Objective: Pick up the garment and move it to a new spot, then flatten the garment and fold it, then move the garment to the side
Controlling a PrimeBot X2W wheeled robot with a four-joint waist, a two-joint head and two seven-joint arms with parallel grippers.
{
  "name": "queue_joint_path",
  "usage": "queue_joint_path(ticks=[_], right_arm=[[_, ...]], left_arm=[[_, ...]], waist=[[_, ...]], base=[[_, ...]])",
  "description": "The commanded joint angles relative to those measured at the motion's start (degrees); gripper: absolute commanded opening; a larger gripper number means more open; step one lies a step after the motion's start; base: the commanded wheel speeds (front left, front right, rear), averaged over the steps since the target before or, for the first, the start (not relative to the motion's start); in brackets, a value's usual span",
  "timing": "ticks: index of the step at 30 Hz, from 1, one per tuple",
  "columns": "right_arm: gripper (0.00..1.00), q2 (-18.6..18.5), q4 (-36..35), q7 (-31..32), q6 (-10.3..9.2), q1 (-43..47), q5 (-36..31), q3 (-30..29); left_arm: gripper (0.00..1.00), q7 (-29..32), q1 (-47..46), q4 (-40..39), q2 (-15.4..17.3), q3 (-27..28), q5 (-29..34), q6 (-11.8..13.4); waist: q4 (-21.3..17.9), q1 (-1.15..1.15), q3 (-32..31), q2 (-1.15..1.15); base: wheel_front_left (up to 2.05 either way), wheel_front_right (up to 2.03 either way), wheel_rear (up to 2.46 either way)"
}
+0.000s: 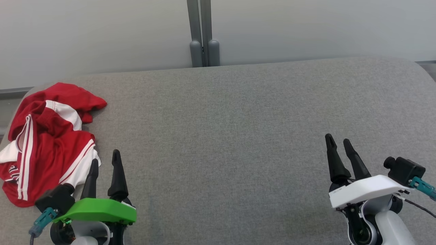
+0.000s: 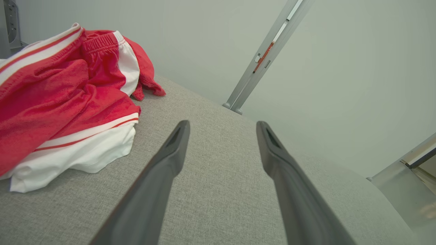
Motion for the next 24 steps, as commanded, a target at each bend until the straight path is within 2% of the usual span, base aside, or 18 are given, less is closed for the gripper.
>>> queue_joint_path(ticks=[1,24], right_arm=[[1.00,-0.06,-0.46,-0.64,0.03,-1.36,-2.21,-0.23],[1.00,0.63,1.19,-3.95,0.04,-1.99,-17.39,0.39]], left_arm=[[1.00,-0.58,-0.37,-0.45,0.51,-0.19,2.03,0.23],[1.00,-3.93,-0.03,-0.49,0.84,-2.97,14.83,0.83]], waist=[[0.11,0.00,0.01,0.00],[1.22,0.00,-0.16,0.00]], base=[[0.00,0.00,0.00],[0.00,0.00,0.00]])
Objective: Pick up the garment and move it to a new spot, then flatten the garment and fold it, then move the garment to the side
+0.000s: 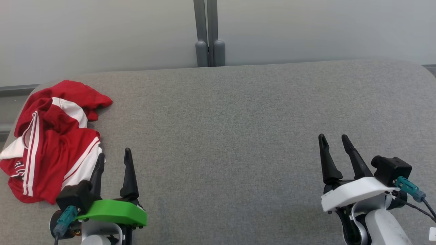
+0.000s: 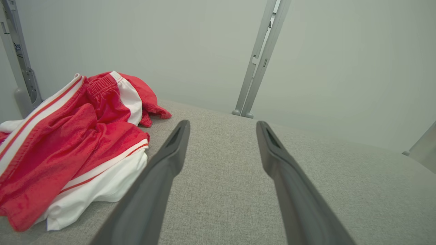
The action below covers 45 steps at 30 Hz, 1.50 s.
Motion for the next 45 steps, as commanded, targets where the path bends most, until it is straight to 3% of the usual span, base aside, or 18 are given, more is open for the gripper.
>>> queue_joint_path(ticks=[1,19,45], right_arm=[[1.00,-0.10,-0.20,-0.62,0.03,-1.33,-1.64,0.19],[1.00,0.00,0.09,-2.77,0.03,-1.79,-9.33,0.95],[1.00,-0.12,-0.08,-4.98,0.03,-1.87,-16.02,2.72]], left_arm=[[1.00,-0.60,0.02,-0.04,0.50,-0.20,1.38,-0.04],[1.00,-2.74,-0.27,0.81,0.24,-0.62,8.22,0.15],[1.00,-4.95,0.06,0.86,0.20,-1.36,12.94,0.56]], waist=[[-0.01,0.00,0.01,0.00],[0.16,0.00,0.12,0.00],[0.77,0.00,0.15,0.00]], base=[[0.00,0.00,0.00],[0.00,0.00,0.00],[0.00,0.00,0.00]])
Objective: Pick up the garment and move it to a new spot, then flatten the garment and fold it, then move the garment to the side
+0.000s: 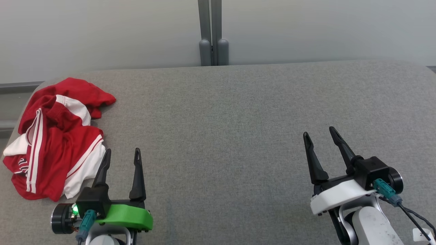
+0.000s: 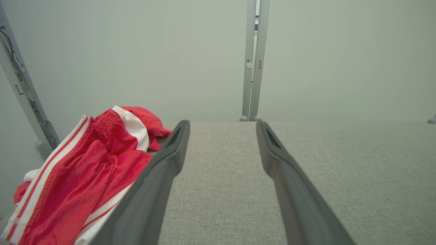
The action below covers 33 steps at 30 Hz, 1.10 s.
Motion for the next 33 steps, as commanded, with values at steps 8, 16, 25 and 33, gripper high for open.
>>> queue_joint_path(ticks=[8,16,25,33], right_arm=[[1.00,-0.28,0.19,-0.24,0.02,-0.40,0.31,0.22],[1.00,-0.40,0.45,-0.24,0.02,-0.53,0.61,0.50],[1.00,-0.51,0.18,-0.24,0.02,-0.68,0.58,0.52],[1.00,-0.35,0.10,-0.23,0.02,-0.62,2.36,1.47]], left_arm=[[1.00,-0.18,-0.27,-0.23,0.23,-0.40,-1.01,0.21],[1.00,-0.18,-0.13,-0.28,0.23,-0.49,-1.35,0.41],[1.00,-0.18,-0.49,-0.47,0.23,-0.74,-1.33,0.37],[1.00,-0.11,-1.03,-0.03,0.23,-0.01,-3.41,0.07]], waist=[[0.05,0.00,0.03,0.00],[0.04,0.00,0.18,0.00],[0.26,0.00,0.71,0.00],[2.25,0.00,1.17,0.00]], base=[[0.00,0.00,0.00],[0.00,0.00,0.00],[0.00,0.00,0.00],[0.00,0.00,0.00]])
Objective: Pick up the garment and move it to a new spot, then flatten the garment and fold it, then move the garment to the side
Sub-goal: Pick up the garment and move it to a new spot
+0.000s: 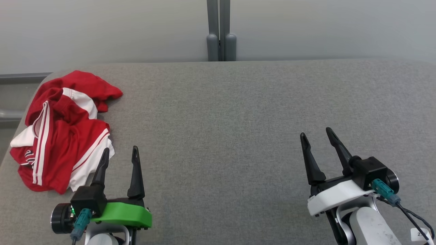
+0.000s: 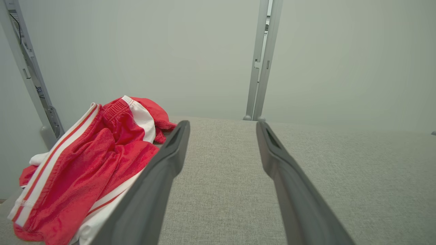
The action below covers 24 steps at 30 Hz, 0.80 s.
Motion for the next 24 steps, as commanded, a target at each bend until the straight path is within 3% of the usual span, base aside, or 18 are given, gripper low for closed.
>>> queue_joint_path(ticks=[1,24], right_arm=[[1.00,-0.01,0.02,-0.20,0.02,-0.52,0.50,0.40],[1.00,-1.31,0.27,-0.20,0.02,0.64,6.89,6.15]], left_arm=[[1.00,-0.04,-0.71,0.03,0.22,0.26,-0.25,0.00],[1.00,-0.03,1.37,1.74,0.23,3.89,-3.87,0.02]], waist=[[1.09,0.00,0.10,0.00],[19.47,0.00,-0.98,0.00]], base=[[0.00,0.00,0.00],[0.00,0.00,0.00]])
